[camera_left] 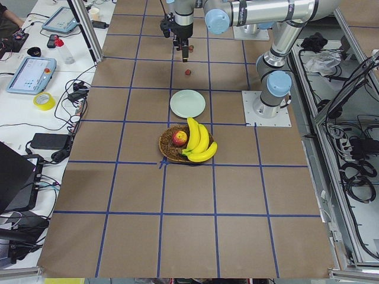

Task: Collect all strawberries into plate
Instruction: 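Lower the right gripper and grasp the second strawberry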

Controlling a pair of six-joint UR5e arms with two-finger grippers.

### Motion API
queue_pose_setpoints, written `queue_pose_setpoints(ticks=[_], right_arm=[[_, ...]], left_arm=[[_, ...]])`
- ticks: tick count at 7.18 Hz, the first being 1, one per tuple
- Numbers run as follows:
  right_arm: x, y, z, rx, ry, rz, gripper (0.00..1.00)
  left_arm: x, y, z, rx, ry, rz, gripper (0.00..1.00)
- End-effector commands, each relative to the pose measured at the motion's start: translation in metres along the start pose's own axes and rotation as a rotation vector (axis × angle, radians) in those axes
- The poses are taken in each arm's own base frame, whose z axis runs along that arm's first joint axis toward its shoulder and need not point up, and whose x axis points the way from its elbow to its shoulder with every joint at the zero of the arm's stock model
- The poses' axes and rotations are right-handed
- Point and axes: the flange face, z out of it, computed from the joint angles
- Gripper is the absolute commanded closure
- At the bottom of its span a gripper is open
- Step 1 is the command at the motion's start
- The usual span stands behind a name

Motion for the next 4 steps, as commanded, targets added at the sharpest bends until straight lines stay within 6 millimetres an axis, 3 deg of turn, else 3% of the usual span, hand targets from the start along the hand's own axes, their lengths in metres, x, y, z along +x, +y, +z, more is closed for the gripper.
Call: queue_pose_setpoints(ticks=[1, 2, 4], right_arm=[[-0.044, 0.026, 0.024, -0.086, -0.088, -0.006, 0.77], [-0.058, 0.021, 0.037, -0.122, -0.131, 0.034, 0.78], [-0.065, 0.012, 0.057, -0.159, -0.153, 0.046, 0.77]], left_arm=[[0.0, -0.002, 0.003, 0.001, -0.001, 0.0, 0.0], [0.0, 0.001, 0.003, 0.001, -0.003, -0.001, 0.0], [-0.001, -0.001, 0.004, 0.002, -0.001, -0.004, 0.0]])
